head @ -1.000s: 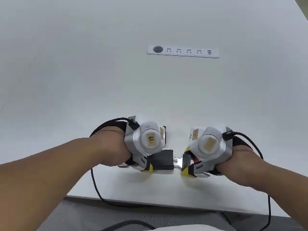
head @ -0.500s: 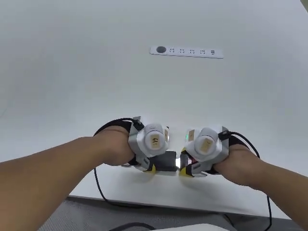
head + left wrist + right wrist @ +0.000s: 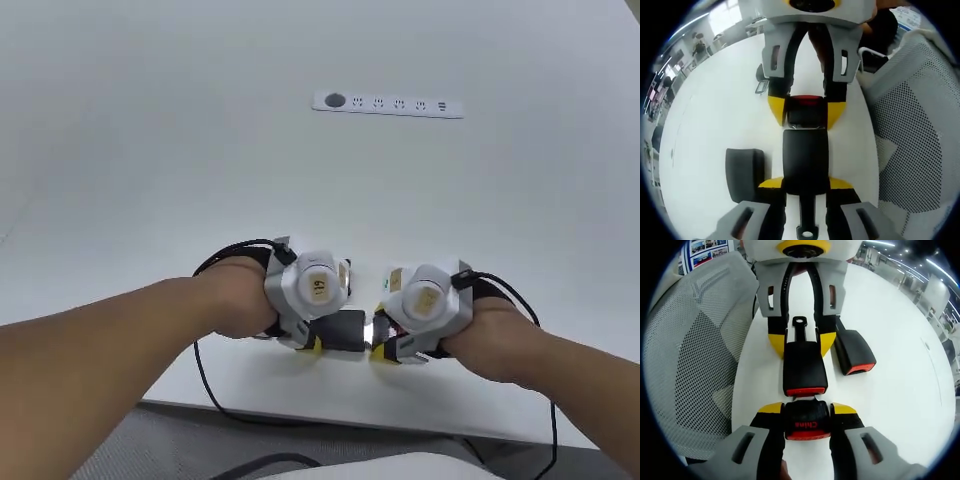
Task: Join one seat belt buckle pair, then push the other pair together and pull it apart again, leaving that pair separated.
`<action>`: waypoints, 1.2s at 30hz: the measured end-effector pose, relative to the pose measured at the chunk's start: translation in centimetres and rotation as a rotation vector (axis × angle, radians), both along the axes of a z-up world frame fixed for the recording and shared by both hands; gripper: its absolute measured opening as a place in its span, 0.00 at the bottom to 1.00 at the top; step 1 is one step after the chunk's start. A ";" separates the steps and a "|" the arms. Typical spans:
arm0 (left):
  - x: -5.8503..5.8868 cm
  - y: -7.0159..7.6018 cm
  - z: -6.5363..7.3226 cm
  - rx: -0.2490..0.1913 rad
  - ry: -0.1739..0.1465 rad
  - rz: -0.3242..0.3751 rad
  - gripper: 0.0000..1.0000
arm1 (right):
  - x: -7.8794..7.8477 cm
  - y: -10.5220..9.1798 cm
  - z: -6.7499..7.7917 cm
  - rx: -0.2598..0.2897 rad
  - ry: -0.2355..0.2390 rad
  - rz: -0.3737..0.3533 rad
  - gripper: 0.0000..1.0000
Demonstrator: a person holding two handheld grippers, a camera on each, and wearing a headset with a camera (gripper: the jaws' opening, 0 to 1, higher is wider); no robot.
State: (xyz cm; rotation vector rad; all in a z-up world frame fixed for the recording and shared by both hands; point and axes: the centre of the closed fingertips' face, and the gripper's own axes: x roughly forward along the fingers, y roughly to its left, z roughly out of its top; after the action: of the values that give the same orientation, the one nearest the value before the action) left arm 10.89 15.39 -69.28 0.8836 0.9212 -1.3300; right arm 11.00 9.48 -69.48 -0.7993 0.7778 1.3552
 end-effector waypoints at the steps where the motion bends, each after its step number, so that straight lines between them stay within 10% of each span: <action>1: 0.0 0.0 0.0 -0.001 0.000 0.001 0.30 | -0.1 0.0 0.1 0.004 0.000 0.001 0.33; 27: 0.2 -0.2 -0.1 0.035 0.003 0.073 0.33 | 0.4 -0.1 0.1 -0.004 0.018 -0.066 0.36; 36: 0.2 0.2 1.8 -0.019 -0.005 0.111 0.39 | 0.8 -0.3 2.3 0.055 0.022 -0.091 0.36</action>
State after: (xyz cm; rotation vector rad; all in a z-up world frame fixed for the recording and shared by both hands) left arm 11.08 15.59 -67.47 0.8094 0.9386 -1.2386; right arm 11.80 9.20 -67.18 -0.6984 0.7820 1.3001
